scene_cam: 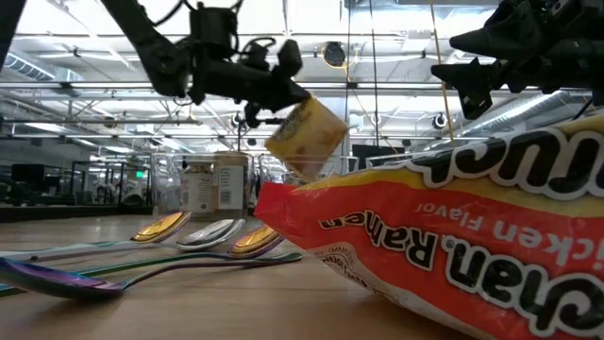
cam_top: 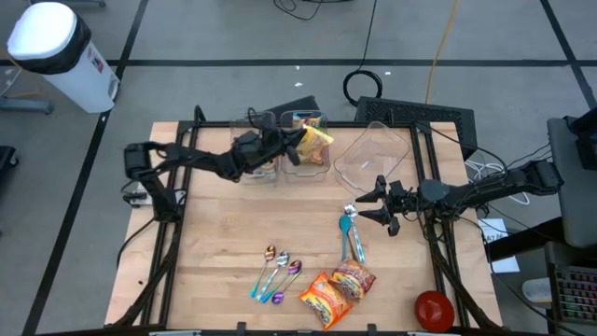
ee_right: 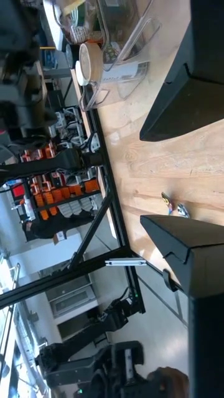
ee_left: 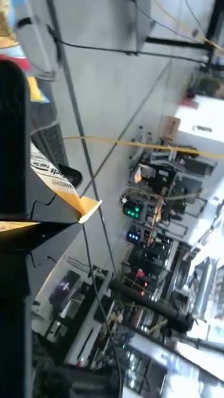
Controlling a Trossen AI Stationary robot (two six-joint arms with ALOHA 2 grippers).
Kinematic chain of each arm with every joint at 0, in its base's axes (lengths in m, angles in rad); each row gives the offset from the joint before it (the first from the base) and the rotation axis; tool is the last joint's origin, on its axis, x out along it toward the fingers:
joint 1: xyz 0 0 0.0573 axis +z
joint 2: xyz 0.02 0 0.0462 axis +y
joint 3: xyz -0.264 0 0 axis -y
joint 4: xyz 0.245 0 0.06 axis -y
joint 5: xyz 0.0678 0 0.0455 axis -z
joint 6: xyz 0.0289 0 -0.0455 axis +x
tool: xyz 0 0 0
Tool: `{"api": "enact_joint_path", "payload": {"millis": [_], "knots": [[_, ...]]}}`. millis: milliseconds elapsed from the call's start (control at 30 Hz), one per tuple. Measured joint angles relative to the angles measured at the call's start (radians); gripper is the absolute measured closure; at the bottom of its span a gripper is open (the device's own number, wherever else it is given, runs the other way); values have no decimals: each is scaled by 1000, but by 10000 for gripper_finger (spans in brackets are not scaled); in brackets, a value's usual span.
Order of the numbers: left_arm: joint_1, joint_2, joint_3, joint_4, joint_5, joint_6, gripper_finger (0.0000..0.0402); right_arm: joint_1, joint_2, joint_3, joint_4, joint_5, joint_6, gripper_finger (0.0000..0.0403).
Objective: Pick & Place Food Item
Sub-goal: Put the yellow noodle pack into the middle transparent bin
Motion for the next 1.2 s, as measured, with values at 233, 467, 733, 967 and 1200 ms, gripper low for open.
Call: {"api": "enact_joint_path", "payload": {"millis": [233, 467, 733, 967, 1200], "knots": [[0, 138, 71, 1, -59, -149, 395, 0, 0, 0, 0, 0, 0, 206], [1, 225, 67, 3, -149, -225, 396, 0, 0, 0, 0, -2, 2, 206], [10, 230, 67, 74, -181, -218, 396, 0, 0, 0, 0, -2, 2, 206], [51, 228, 67, 86, -247, -359, 397, 0, 0, 0, 0, -2, 3, 206], [63, 228, 66, -22, -240, -431, 374, 0, 0, 0, 0, -2, 1, 206]]}}
